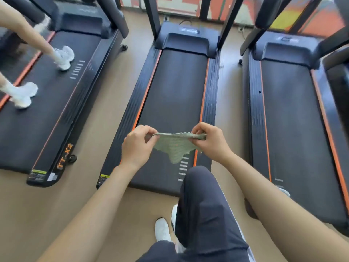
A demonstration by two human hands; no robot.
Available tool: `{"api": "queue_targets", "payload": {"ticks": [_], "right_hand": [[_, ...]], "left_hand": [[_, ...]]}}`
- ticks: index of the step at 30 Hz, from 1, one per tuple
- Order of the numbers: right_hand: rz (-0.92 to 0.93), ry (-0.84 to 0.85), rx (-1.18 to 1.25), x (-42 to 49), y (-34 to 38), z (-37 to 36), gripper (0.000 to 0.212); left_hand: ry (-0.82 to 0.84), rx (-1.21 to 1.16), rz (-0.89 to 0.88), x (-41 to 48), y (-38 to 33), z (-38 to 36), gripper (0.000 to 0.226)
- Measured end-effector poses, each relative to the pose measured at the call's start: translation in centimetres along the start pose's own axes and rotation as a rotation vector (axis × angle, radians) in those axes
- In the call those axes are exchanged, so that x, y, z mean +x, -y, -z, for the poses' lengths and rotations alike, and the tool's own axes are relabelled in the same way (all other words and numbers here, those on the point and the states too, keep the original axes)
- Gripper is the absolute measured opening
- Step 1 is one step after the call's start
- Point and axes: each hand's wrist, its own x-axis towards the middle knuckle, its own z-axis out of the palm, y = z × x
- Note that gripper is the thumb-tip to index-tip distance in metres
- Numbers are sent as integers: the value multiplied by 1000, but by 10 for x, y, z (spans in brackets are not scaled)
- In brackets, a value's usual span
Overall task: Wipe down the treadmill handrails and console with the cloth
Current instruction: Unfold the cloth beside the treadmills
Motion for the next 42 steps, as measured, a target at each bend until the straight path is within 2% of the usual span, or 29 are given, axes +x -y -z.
{"api": "queue_targets", "payload": {"ticks": [5, 10, 14, 20, 24, 27, 30, 35, 38, 42], "right_hand": [[-112, -112, 289, 65, 36, 33, 5], [-154, -240, 435, 144, 53, 79, 10], [-171, -368, 430, 199, 73, 128, 3], [-285, -584, 399, 256, 95, 215, 3], [-379, -730, 405, 293, 102, 263, 16], [-498, -892, 432, 327, 103, 289, 19], [-653, -1057, 429, 366, 89, 309, 30], [-822, -1219, 370, 424, 54, 327, 24], [-846, -1245, 309, 444, 48, 332, 10], [-811, -1035, 251, 453, 52, 325, 43]], "left_hand": [[-31, -99, -30, 100, -45, 22, 7], [75, -288, -55, 216, -99, 28, 8], [140, -414, -18, 298, -147, 28, 12], [272, -432, -79, 385, -223, 17, 6], [406, -484, -117, 444, -274, 0, 4], [488, -480, -100, 495, -305, -20, 4], [591, -427, -132, 552, -332, -52, 7], [724, -304, -245, 639, -362, -123, 16], [777, -281, -327, 671, -370, -159, 21], [843, -300, -538, 687, -372, -180, 22]]}}
